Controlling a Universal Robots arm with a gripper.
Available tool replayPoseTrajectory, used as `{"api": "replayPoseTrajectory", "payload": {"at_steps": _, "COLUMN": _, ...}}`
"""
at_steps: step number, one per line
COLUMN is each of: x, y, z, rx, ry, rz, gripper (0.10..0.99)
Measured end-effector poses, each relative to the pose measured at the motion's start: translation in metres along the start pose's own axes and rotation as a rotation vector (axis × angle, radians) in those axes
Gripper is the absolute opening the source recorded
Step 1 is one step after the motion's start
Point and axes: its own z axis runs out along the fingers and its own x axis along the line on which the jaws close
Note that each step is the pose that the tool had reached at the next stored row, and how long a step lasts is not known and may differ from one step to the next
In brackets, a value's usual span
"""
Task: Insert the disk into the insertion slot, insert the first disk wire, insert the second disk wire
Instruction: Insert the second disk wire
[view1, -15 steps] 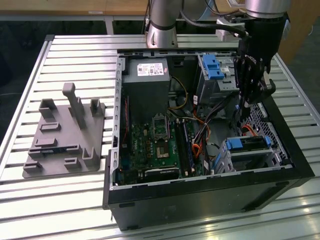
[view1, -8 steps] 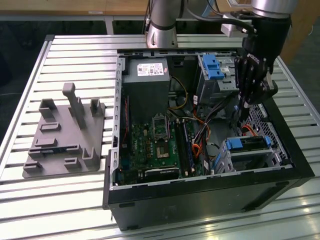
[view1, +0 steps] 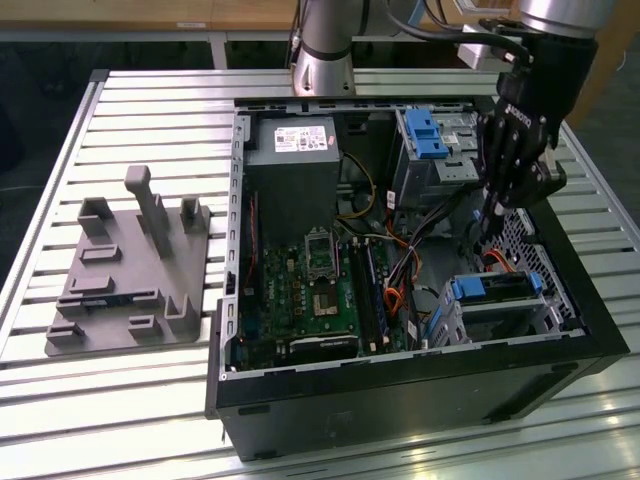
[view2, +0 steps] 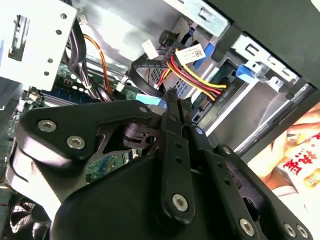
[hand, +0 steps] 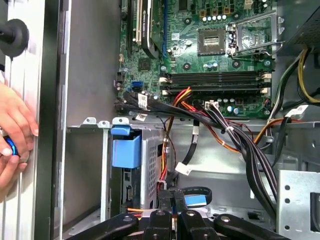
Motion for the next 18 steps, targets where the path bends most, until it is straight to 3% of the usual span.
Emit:
{"api": "replayPoseTrajectory", "payload": {"at_steps": 7, "x": 0.0037, "y": -0.0001, "z": 0.0006, "rx": -0.001, "ry": -0.0473, "rz": 0.004, "gripper": 0.145}}
{"api": "replayPoseTrajectory", "payload": {"at_steps": 11, "x": 0.008, "y": 0.0, "z": 0.0012, "rx": -0.001, "ry": -0.0874, "rz": 0.002, "gripper": 0.145}}
{"api": "replayPoseTrajectory", "payload": {"at_steps": 16, "x": 0.0176, "y": 0.0003, "z": 0.002, "rx": -0.001, "ry": -0.1034, "rz": 0.001, "gripper": 0.145}}
{"api": "replayPoseTrajectory", "payload": {"at_steps": 18, "x": 0.0206, "y": 0.0003, "z": 0.0024, "rx": -0.001, "ry": -0.1145, "rz": 0.001, "gripper": 0.145}}
